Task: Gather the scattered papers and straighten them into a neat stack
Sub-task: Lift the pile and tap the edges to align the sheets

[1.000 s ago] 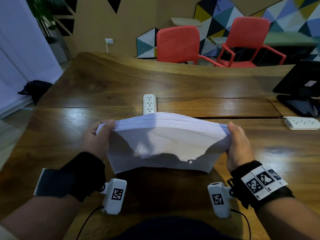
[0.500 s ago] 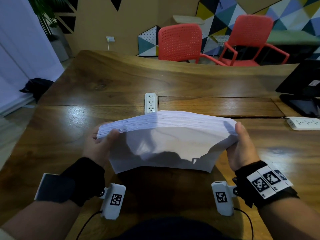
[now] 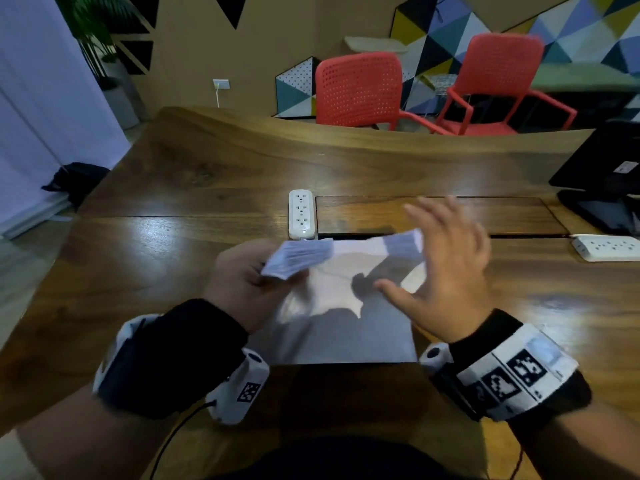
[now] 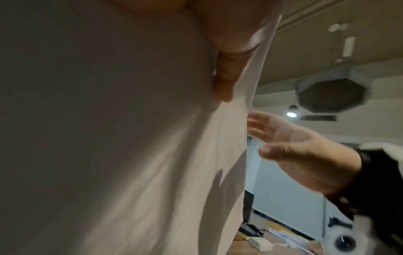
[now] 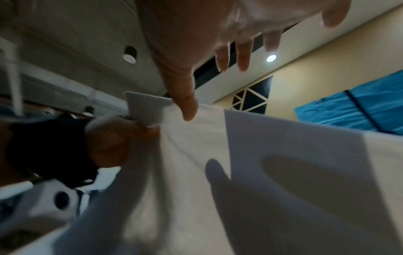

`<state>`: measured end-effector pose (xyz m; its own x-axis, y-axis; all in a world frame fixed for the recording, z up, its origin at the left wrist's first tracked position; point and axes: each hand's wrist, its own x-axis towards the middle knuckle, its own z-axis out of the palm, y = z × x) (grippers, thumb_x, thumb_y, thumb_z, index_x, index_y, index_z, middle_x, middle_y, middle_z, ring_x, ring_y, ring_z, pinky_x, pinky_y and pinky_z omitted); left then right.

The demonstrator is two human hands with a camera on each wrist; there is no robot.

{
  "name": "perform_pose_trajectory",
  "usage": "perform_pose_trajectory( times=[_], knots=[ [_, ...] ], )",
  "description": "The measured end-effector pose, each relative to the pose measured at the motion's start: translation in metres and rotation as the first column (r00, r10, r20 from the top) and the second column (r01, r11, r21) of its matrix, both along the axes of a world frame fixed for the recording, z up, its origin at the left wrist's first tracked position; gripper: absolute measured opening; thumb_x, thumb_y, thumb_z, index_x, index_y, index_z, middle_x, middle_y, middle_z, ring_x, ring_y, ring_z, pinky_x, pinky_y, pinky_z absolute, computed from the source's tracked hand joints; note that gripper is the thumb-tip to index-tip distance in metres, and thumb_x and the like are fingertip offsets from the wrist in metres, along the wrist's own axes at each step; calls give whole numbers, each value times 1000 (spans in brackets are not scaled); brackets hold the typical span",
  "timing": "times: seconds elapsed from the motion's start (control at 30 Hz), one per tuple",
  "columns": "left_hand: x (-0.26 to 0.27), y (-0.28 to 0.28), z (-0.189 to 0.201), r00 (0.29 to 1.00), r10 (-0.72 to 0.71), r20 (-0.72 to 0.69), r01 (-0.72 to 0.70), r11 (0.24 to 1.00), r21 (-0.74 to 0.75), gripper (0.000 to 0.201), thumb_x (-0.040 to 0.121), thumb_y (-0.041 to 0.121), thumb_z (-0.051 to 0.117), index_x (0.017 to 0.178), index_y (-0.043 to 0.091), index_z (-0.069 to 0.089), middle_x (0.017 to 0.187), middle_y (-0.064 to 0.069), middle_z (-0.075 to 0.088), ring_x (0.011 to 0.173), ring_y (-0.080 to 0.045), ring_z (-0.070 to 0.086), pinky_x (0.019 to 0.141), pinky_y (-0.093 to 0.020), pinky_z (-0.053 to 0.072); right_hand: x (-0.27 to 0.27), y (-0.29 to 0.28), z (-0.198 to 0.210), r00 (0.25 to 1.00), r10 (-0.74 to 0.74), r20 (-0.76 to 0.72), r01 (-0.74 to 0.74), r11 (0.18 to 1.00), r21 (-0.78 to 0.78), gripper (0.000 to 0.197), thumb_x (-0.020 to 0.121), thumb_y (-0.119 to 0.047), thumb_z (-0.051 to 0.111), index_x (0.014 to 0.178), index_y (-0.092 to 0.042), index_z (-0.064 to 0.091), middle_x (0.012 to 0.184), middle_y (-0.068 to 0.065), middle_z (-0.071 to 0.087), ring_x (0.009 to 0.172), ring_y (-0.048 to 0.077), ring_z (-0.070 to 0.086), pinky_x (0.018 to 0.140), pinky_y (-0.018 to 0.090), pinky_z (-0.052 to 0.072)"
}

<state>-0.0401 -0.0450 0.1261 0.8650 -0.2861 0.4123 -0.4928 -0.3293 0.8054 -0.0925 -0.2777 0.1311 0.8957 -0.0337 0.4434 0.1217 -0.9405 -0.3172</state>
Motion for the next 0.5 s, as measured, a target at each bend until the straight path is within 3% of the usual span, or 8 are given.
perform_pose_trajectory(
  times=[0.07,0.13,0.2,0.3,0.37,0.43,0.5],
  knots=[
    [0,-8,6,991,-90,94,78,989,123,17,73,36,64,77,19,63,55,22,55,60,13,52,55,-2,34,6,15,5,985,153,-75,-154,988,-6,54,73,-51,54,123,-36,38,132,2,56,134,22,36,105,63,19],
    [0,-15,9,985,-120,127,100,983,157,15,74,36,63,78,21,61,53,26,49,59,14,49,54,-1,30,11,23,4,969,244,-50,-238,967,93,24,79,-30,57,102,-33,52,99,0,70,103,23,62,99,59,33],
    [-1,-15,10,991,-114,73,104,987,124,19,71,41,62,81,25,62,56,25,56,57,11,50,53,-3,31,13,22,2,963,270,-27,-257,940,225,5,82,-22,55,84,-24,58,73,-1,65,74,22,61,86,52,45],
    [7,-4,2,995,-20,-101,43,973,225,16,67,46,68,66,32,60,51,16,54,52,-1,46,54,-18,37,15,10,2,967,255,-30,-211,856,473,6,83,-28,52,77,-27,51,67,0,57,66,21,53,71,43,45],
    [12,6,-3,976,62,-211,0,960,279,22,67,41,74,53,37,58,46,13,51,50,-6,49,53,-26,41,15,1,9,970,241,-19,-161,706,689,4,79,-29,56,78,-28,60,69,6,64,64,24,57,64,40,47],
    [14,13,-2,954,109,-281,-34,965,260,24,67,31,79,56,37,59,50,12,57,52,-6,53,48,-16,40,14,-11,16,978,207,-6,-122,601,790,21,79,-19,58,75,-38,66,67,-4,64,64,17,55,62,31,46],
    [19,15,1,917,147,-371,-116,988,105,20,63,18,82,63,29,65,58,8,63,60,-11,56,45,-10,40,15,-21,21,982,189,-1,-103,541,834,33,84,-7,61,74,-38,68,66,-6,63,66,15,54,63,29,45]
  ],
)
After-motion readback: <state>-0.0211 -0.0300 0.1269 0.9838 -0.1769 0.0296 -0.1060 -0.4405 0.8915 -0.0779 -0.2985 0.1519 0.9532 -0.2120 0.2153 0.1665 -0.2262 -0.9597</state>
